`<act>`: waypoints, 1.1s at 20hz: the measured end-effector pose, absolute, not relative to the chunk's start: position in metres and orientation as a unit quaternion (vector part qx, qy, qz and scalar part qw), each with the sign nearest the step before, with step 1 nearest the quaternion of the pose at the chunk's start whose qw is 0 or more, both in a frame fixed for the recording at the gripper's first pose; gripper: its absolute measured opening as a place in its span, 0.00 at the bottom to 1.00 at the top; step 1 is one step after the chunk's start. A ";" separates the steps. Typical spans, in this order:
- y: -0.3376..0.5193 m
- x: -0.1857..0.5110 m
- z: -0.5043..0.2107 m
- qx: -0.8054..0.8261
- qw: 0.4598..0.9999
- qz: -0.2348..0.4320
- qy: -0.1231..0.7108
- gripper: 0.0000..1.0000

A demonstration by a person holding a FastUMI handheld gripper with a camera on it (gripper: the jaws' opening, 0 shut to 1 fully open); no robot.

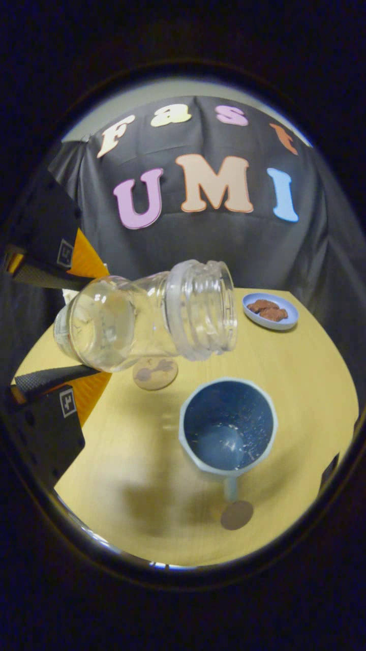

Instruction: Take the bottle from table, then pour the juice into the cup, finally place the bottle on the coaster

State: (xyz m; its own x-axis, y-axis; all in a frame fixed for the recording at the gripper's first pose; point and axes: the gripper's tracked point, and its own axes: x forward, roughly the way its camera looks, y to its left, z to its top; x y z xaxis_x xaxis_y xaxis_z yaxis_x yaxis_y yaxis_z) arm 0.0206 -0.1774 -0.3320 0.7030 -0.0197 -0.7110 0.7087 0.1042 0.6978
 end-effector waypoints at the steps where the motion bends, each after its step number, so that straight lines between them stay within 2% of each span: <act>1: -0.177 0.022 -0.332 0.599 0.703 -0.265 0.278 0.70; 13: -0.172 0.034 -0.359 0.407 0.827 -0.290 0.258 0.70; 18: -0.166 0.045 -0.363 0.285 0.878 -0.274 0.268 0.70; 22: -0.167 0.060 -0.375 0.202 0.899 -0.267 0.283 0.70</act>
State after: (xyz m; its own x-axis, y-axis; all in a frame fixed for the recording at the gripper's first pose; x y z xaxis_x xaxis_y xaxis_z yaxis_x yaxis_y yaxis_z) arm 0.0598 -0.1671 -0.3754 0.6977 -0.3656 -0.6161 0.5943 0.7756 0.2128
